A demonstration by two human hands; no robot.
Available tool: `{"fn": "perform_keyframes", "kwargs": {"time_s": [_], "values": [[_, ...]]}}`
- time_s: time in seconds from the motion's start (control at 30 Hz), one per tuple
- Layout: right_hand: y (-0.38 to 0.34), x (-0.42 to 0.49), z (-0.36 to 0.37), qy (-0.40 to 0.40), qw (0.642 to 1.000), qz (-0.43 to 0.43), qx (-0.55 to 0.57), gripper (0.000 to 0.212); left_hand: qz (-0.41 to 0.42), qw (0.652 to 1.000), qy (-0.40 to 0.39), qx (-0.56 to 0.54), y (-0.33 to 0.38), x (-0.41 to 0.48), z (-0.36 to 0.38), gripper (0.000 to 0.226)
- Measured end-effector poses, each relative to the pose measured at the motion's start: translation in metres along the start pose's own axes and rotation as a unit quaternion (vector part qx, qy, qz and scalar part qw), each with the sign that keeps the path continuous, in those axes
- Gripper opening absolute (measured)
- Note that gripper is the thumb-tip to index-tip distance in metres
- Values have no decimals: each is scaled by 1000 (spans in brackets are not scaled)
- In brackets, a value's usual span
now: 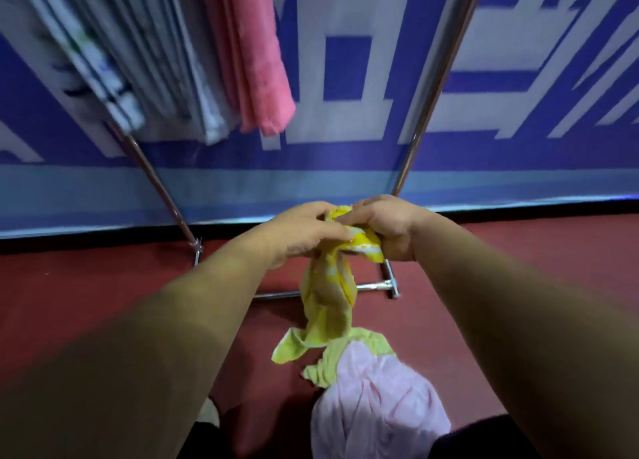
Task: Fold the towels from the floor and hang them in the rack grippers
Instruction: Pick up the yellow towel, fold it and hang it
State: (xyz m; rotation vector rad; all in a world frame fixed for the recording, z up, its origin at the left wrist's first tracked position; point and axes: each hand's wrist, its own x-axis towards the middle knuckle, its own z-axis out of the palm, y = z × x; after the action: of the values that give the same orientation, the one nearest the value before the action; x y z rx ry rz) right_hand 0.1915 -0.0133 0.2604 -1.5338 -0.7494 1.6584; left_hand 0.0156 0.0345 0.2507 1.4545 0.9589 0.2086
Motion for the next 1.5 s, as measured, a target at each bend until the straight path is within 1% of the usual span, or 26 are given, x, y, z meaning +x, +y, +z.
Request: {"fn": "perform_keyframes", "kwargs": {"time_s": [0.07,0.13,0.2,0.27,0.3,0.37,0.43,0.5,0.6,0.67,0.73,0.83,0.9,1.0,1.03,1.1,1.17,1.2,1.23,1.27,1.3,1.33,1.4,1.43,1.5], "values": [[-35,-32,11,-32,999,-17,-37,25,33,998,2,45,34,-27,-14,45],[-69,-67,24,-58,994,-34,-86,17,58,993,18,104,67,-56,-24,39],[-101,-101,36,-64,988,-65,-126,9,83,975,73,191,102,-85,-34,44],[-133,-137,46,-45,979,-103,-170,7,103,958,124,236,136,-113,-42,42],[-147,-154,49,-32,974,-119,-188,9,116,955,139,235,153,-125,-47,39],[-173,-188,55,-18,966,-147,-212,12,153,960,138,189,183,-151,-52,34],[-195,-221,60,-11,957,-173,-231,7,190,964,137,125,209,-175,-56,30],[-210,-250,68,9,947,-203,-248,3,225,959,153,85,232,-197,-57,22],[-224,-285,83,49,939,-250,-231,18,266,943,181,80,261,-232,-57,21],[-231,-304,96,61,938,-279,-197,21,273,938,192,98,276,-254,-58,19],[-235,-321,110,60,935,-305,-173,23,273,939,183,106,288,-274,-57,18],[-238,-339,127,52,928,-331,-160,25,289,932,192,103,301,-296,-53,33],[-235,-344,133,45,928,-339,-152,29,293,930,204,81,304,-302,-52,36],[-233,-343,140,58,921,-359,-137,42,276,932,224,68,301,-301,-54,25],[-235,-341,142,61,919,-370,-122,46,271,930,238,74,299,-299,-53,22],[-241,-339,147,67,916,-383,-95,51,259,917,289,94,296,-295,-51,27],[-249,-336,151,78,916,-383,-84,40,247,886,375,118,298,-294,-51,29],[-252,-334,152,84,918,-379,-83,35,250,872,403,118,299,-294,-51,27],[-255,-331,152,91,920,-373,-82,31,262,870,405,103,301,-295,-53,26],[-258,-329,153,98,922,-367,-79,31,276,877,384,80,303,-295,-55,26],[-262,-326,154,102,923,-362,-76,33,287,889,351,65,305,-298,-54,28],[-265,-324,155,106,925,-357,-72,40,287,901,318,73,307,-300,-55,29],[-272,-322,157,119,927,-351,-61,57,253,919,270,137,309,-302,-55,33],[-274,-322,159,126,928,-345,-65,62,231,925,253,165,309,-302,-55,37],[-275,-324,161,124,933,-329,-78,58,207,935,236,167,308,-302,-55,44]]}}
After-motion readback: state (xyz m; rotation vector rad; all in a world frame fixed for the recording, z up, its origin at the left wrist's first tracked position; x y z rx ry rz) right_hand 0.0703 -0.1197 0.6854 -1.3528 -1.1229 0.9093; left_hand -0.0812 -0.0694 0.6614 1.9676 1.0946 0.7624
